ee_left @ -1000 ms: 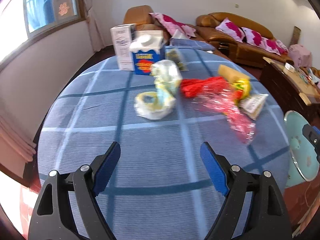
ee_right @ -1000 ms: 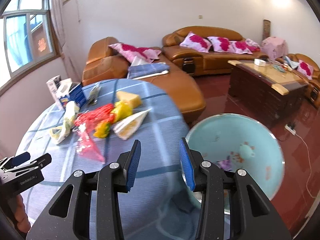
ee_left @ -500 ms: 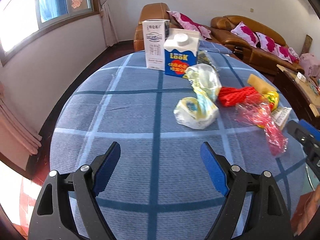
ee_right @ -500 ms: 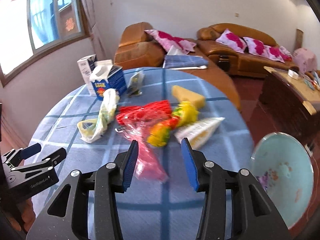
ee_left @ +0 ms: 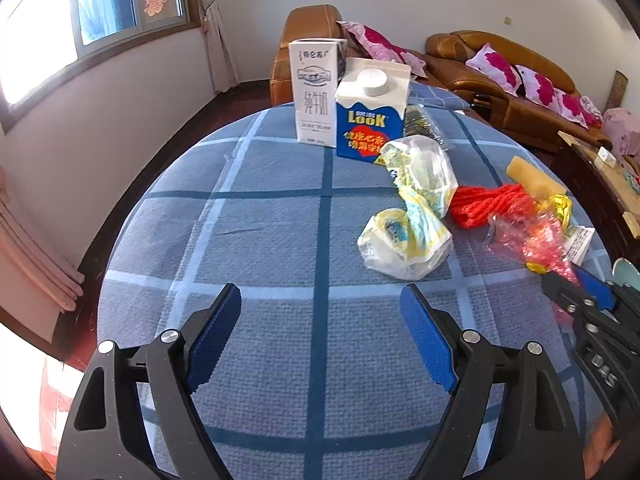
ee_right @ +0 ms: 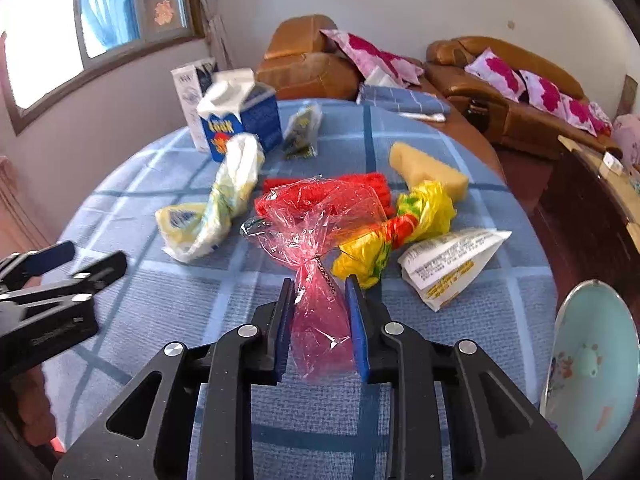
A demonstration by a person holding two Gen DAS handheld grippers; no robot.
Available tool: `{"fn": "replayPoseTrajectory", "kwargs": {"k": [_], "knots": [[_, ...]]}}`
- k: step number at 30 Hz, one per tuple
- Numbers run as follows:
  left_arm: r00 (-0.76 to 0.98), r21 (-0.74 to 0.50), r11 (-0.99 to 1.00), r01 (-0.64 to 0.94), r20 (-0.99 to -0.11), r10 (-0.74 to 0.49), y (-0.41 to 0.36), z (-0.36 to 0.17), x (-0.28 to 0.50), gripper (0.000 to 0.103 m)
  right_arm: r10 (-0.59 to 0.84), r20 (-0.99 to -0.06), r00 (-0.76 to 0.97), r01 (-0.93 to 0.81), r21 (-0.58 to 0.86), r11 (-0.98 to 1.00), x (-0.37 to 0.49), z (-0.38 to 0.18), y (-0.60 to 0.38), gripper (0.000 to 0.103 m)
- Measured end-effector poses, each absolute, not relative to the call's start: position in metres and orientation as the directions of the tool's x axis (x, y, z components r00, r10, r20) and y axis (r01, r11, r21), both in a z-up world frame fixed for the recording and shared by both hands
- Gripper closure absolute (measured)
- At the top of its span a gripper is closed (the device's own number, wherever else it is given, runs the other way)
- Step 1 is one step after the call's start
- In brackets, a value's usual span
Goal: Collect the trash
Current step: 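Grasp the pink plastic bag with the right tool and lift it, then grasp the white-yellow plastic bag with the left tool while the right tool holds the pink bag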
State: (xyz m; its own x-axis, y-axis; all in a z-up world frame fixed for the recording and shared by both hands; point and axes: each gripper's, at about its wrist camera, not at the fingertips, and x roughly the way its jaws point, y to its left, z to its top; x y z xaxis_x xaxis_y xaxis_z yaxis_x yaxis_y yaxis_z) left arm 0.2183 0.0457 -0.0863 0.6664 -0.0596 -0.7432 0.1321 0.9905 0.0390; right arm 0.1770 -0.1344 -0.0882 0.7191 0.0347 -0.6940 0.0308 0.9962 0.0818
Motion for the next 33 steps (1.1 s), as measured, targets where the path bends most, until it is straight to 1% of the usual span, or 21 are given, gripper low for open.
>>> {"fn": "replayPoseTrajectory", "kwargs": {"k": [4,6,9,11,14,18,21,23,24,25,30,33], "knots": [[0.668,0.037,0.989,0.146,-0.741,-0.071,0.035,-0.083,0.228,0.023,0.036,-0.613,0.789,0.032,0.100,0.995,0.162,-0.061,-0.141,0.077],[0.670,0.031,0.986,0.161,-0.737,-0.086,0.026,-0.081,0.236,0.023,-0.002,-0.569,0.822,0.058,0.081,0.995,0.157,-0.047,-0.146,0.077],[0.677,0.029,0.983,0.183,-0.729,-0.105,0.012,-0.079,0.248,0.023,-0.057,-0.534,0.843,0.098,0.049,0.994,0.155,-0.037,-0.154,0.077],[0.671,0.033,0.980,0.195,-0.734,-0.109,0.001,-0.081,0.258,0.023,-0.081,-0.528,0.846,0.117,0.035,0.993,0.157,-0.036,-0.159,0.077],[0.648,0.038,0.977,0.209,-0.754,-0.109,-0.014,-0.090,0.273,0.023,-0.092,-0.547,0.832,0.143,0.052,0.988,0.160,-0.042,-0.172,0.077],[0.644,0.051,0.975,0.218,-0.758,-0.104,-0.028,-0.097,0.285,0.024,-0.105,-0.562,0.820,0.163,0.053,0.985,0.166,-0.050,-0.180,0.077],[0.616,0.042,0.973,0.228,-0.780,-0.111,-0.035,-0.106,0.297,0.030,-0.103,-0.566,0.818,0.169,0.066,0.983,0.168,-0.052,-0.183,0.077],[0.603,0.054,0.975,0.214,-0.793,-0.088,-0.038,-0.114,0.304,0.034,-0.099,-0.570,0.816,0.170,0.073,0.983,0.168,-0.053,-0.183,0.077],[0.603,0.064,0.976,0.207,-0.794,-0.076,-0.039,-0.117,0.306,0.035,-0.098,-0.571,0.815,0.170,0.075,0.983,0.168,-0.054,-0.184,0.077],[0.603,0.076,0.977,0.201,-0.795,-0.062,-0.039,-0.119,0.308,0.041,-0.098,-0.571,0.815,0.171,0.075,0.982,0.168,-0.054,-0.183,0.077],[0.614,0.098,0.972,0.214,-0.787,-0.056,-0.042,-0.121,0.306,0.047,-0.106,-0.575,0.811,0.187,0.084,0.979,0.164,-0.056,-0.186,0.077],[0.627,0.106,0.970,0.219,-0.777,-0.057,-0.043,-0.118,0.300,0.057,-0.108,-0.576,0.810,0.196,0.092,0.976,0.160,-0.055,-0.187,0.077]]}}
